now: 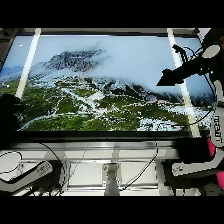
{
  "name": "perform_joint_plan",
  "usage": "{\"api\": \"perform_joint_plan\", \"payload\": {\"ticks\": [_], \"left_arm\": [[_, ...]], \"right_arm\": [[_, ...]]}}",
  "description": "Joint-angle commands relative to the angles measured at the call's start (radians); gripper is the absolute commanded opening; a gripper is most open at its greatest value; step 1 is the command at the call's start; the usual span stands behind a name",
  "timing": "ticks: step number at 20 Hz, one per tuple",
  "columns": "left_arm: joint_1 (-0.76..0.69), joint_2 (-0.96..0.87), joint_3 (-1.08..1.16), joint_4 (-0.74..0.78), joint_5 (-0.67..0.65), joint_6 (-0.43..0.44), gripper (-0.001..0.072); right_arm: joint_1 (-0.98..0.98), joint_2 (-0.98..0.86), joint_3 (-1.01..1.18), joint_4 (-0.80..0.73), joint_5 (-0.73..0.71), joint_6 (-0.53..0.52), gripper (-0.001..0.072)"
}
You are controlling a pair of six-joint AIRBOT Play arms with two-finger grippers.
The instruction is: Fold the clothes and pants, and hang the long-sleeved shirts on hangers.
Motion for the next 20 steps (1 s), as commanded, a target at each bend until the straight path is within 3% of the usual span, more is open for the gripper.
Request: {"api": "perform_joint_plan", "payload": {"ticks": [1, 4, 10, 14, 20], "left_arm": [[-0.005, 0.032, 0.051, -0.005, 0.011, -0.118, 0.0016], [-0.018, 0.138, 0.180, -0.071, 0.091, -0.203, 0.0016], [-0.134, 0.378, 0.360, -0.398, 0.526, -0.322, 0.0014], [-0.420, 0.362, 0.370, -0.646, 0.519, -0.302, 0.0014], [-0.919, 0.103, 0.370, -0.660, 0.493, -0.284, 0.0015]], "right_arm": [[-0.001, 0.000, 0.000, 0.001, -0.020, 0.003, 0.0023], [0.000, 0.000, 0.000, 0.000, -0.071, 0.030, 0.0022], [-0.001, 0.000, 0.000, -0.002, -0.169, 0.034, 0.0022], [-0.004, 0.000, 0.000, -0.009, -0.308, 0.075, 0.0022], [-0.040, 0.000, 0.000, -0.111, -0.386, 0.158, 0.0021]]}}
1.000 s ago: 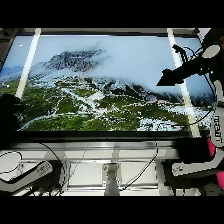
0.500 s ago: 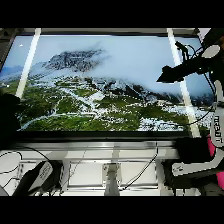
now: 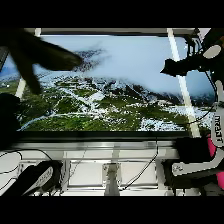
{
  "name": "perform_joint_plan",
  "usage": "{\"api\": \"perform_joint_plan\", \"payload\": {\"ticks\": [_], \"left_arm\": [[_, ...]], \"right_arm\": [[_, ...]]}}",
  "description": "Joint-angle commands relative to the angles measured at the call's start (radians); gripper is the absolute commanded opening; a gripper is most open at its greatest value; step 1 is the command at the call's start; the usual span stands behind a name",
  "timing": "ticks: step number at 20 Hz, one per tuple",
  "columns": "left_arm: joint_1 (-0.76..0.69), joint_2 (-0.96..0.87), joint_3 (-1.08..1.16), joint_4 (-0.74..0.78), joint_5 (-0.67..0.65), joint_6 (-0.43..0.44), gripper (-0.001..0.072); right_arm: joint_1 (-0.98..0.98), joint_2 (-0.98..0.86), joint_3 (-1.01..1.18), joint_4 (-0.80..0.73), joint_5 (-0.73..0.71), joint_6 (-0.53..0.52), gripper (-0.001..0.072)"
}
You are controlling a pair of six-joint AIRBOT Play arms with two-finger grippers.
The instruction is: Fold the clothes and pants, and hang the long-sleeved shirts on hangers.
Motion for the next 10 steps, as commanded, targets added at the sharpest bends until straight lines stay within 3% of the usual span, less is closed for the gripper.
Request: {"api": "perform_joint_plan", "payload": {"ticks": [1, 4, 5, 6, 7, 8, 10], "left_arm": [[-0.269, -0.156, 0.003, -0.040, -0.043, 0.010, 0.0015], [-0.399, -0.298, 0.003, -0.037, -0.336, 0.089, 0.0017], [-0.418, -0.341, 0.003, -0.013, -0.451, 0.096, 0.0050], [-0.435, -0.383, 0.003, 0.044, -0.566, 0.093, 0.0201], [-0.444, -0.420, 0.003, 0.113, -0.661, 0.069, 0.0281], [-0.448, -0.446, 0.003, 0.171, -0.727, 0.060, 0.0281], [-0.449, -0.471, 0.003, 0.214, -0.829, 0.059, 0.0263]], "right_arm": [[-0.026, 0.000, 0.000, -0.051, -0.039, 0.036, 0.0021], [-0.064, 0.000, 0.000, -0.055, -0.036, 0.039, 0.0023], [-0.073, 0.000, 0.000, -0.055, -0.037, 0.039, 0.0041], [-0.076, 0.000, 0.000, -0.056, -0.037, 0.039, 0.0146], [-0.075, 0.000, 0.000, -0.050, -0.036, 0.040, 0.0332], [-0.071, 0.000, 0.000, -0.042, -0.035, 0.040, 0.0455], [-0.056, 0.000, 0.000, -0.032, -0.024, 0.040, 0.0453]]}}
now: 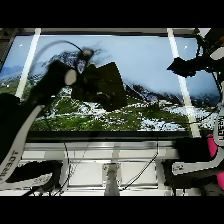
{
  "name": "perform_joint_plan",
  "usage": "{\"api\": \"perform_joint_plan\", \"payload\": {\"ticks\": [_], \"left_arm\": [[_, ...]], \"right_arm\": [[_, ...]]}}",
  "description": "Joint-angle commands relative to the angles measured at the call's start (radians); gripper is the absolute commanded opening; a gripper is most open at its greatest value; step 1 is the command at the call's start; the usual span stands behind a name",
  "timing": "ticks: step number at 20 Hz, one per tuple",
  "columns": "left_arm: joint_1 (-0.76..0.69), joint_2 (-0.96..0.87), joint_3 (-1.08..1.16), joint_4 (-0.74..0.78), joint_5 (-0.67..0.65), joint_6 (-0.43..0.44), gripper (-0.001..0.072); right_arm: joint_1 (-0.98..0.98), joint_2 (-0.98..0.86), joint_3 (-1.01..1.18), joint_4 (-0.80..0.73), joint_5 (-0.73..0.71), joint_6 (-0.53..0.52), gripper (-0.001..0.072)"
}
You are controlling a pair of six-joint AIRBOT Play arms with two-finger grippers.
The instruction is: Fold the clothes and pants, and hang the long-sleeved shirts on hangers.
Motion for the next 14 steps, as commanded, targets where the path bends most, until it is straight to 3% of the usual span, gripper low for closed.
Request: {"api": "perform_joint_plan", "payload": {"ticks": [1, 2, 3, 4, 5, 8, 10, 11, 12, 13, 14], "left_arm": [[-0.031, -0.069, 0.000, 0.106, -0.270, 0.002, 0.0191], [-0.031, -0.066, 0.000, 0.106, -0.288, 0.012, 0.0133], [-0.031, -0.063, -0.001, 0.106, -0.299, 0.015, 0.0129], [-0.032, -0.056, -0.005, 0.106, -0.301, 0.034, 0.0120], [-0.031, -0.045, -0.013, 0.106, -0.291, 0.059, 0.0019], [-0.023, 0.008, -0.046, 0.081, -0.255, 0.080, 0.0016], [-0.015, 0.025, -0.068, -0.018, -0.274, 0.095, 0.0018], [-0.015, 0.024, -0.069, -0.046, -0.286, 0.103, 0.0039], [-0.018, 0.025, -0.069, -0.071, -0.285, 0.103, 0.0168], [-0.022, 0.025, -0.069, -0.107, -0.285, 0.104, 0.0342], [-0.026, 0.026, -0.068, -0.166, -0.286, 0.125, 0.0469]], "right_arm": [[0.016, -0.002, 0.000, 0.009, 0.029, 0.003, 0.0436], [0.026, -0.004, 0.000, 0.008, 0.061, -0.001, 0.0237], [0.035, -0.008, 0.000, 0.008, 0.098, -0.006, 0.0035], [0.043, -0.013, 0.000, 0.009, 0.130, -0.028, 0.0021], [0.051, -0.021, -0.001, 0.018, 0.166, -0.065, 0.0019], [0.053, -0.058, -0.027, 0.175, 0.218, -0.122, 0.0018], [0.056, -0.089, -0.058, 0.300, 0.216, -0.156, 0.0019], [0.059, -0.103, -0.063, 0.332, 0.215, -0.163, 0.0020], [0.066, -0.114, -0.063, 0.340, 0.212, -0.163, 0.0021], [0.073, -0.121, -0.063, 0.336, 0.200, -0.163, 0.0029], [0.081, -0.122, -0.063, 0.330, 0.184, -0.162, 0.0084]]}}
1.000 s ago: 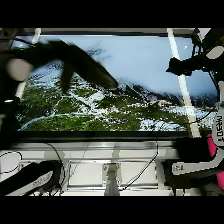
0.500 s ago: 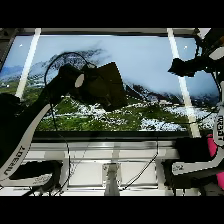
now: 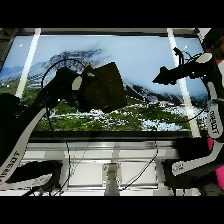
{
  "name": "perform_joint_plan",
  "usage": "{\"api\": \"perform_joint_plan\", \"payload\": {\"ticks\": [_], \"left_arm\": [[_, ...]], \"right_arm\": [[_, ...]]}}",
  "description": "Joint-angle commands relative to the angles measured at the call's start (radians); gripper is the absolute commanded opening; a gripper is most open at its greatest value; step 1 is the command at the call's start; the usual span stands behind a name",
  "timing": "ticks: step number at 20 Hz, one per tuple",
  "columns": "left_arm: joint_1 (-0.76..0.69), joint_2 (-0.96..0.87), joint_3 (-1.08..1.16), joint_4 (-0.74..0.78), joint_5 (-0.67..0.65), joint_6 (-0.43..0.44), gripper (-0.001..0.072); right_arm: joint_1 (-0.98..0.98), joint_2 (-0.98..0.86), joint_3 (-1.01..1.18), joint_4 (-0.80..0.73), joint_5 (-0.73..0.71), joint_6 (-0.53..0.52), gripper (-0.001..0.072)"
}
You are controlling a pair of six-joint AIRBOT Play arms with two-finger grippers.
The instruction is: Fold the clothes and pants, and hang the long-sleeved shirts on hangers.
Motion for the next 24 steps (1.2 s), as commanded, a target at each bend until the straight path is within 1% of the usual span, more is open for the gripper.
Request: {"api": "perform_joint_plan", "payload": {"ticks": [1, 2, 4, 5, 6, 7, 8, 9, 10, 12, 13, 14, 15, 18, 19, 21, 22, 23, 24], "left_arm": [[-0.008, 0.008, -0.006, -0.197, -0.011, 0.051, 0.0477], [-0.013, 0.008, -0.006, -0.272, -0.011, 0.065, 0.0477], [-0.023, 0.008, -0.006, -0.412, -0.007, 0.099, 0.0473], [-0.030, 0.008, -0.006, -0.447, -0.007, 0.118, 0.0463], [-0.039, 0.008, -0.006, -0.456, -0.006, 0.139, 0.0376], [-0.046, 0.008, -0.006, -0.455, -0.007, 0.138, 0.0326], [-0.047, 0.008, -0.006, -0.456, -0.007, 0.138, 0.0150], [-0.046, 0.008, -0.006, -0.455, -0.006, 0.148, 0.0013], [-0.045, 0.009, -0.006, -0.441, 0.008, 0.171, 0.0016], [-0.039, 0.025, -0.007, -0.329, 0.094, 0.179, 0.0015], [-0.023, 0.039, -0.008, -0.264, 0.145, 0.170, 0.0016], [0.011, 0.053, -0.015, -0.228, 0.194, 0.144, 0.0016], [0.056, 0.064, -0.028, -0.229, 0.229, 0.128, 0.0016], [0.249, 0.076, -0.091, -0.327, 0.299, 0.126, 0.0015], [0.327, 0.076, -0.120, -0.374, 0.334, 0.126, 0.0015], [0.477, 0.076, -0.174, -0.529, 0.390, 0.130, 0.0016], [0.544, 0.076, -0.196, -0.596, 0.407, 0.138, 0.0016], [0.593, 0.074, -0.208, -0.618, 0.414, 0.137, 0.0016], [0.632, 0.072, -0.210, -0.616, 0.412, 0.137, 0.0026]], "right_arm": [[0.022, -0.023, -0.009, 0.062, -0.028, -0.021, 0.0183], [0.031, -0.023, -0.009, 0.061, -0.045, -0.019, 0.0271], [0.047, -0.023, -0.009, 0.047, -0.069, -0.019, 0.0274], [0.056, -0.023, -0.009, 0.030, -0.078, -0.021, 0.0245], [0.066, -0.023, -0.009, 0.011, -0.081, -0.021, 0.0103], [0.076, -0.023, -0.009, -0.006, -0.081, -0.021, 0.0022], [0.084, -0.023, -0.010, -0.014, -0.079, -0.021, 0.0022], [0.090, -0.023, -0.010, -0.016, -0.074, -0.021, 0.0021], [0.094, -0.023, -0.017, -0.015, -0.073, -0.020, 0.0019], [0.095, -0.022, -0.075, 0.041, -0.089, -0.021, 0.0018], [0.096, -0.021, -0.128, 0.086, -0.107, -0.031, 0.0018], [0.101, -0.013, -0.207, 0.148, -0.138, -0.060, 0.0018], [0.110, -0.003, -0.291, 0.208, -0.169, -0.079, 0.0018], [0.172, 0.037, -0.545, 0.451, -0.296, -0.146, 0.0020], [0.199, 0.045, -0.592, 0.491, -0.347, -0.146, 0.0021], [0.252, 0.045, -0.615, 0.497, -0.412, -0.136, 0.0037], [0.278, 0.045, -0.615, 0.498, -0.430, -0.133, 0.0162], [0.304, 0.045, -0.615, 0.495, -0.449, -0.116, 0.0477], [0.326, 0.045, -0.615, 0.481, -0.473, -0.093, 0.0637]]}}
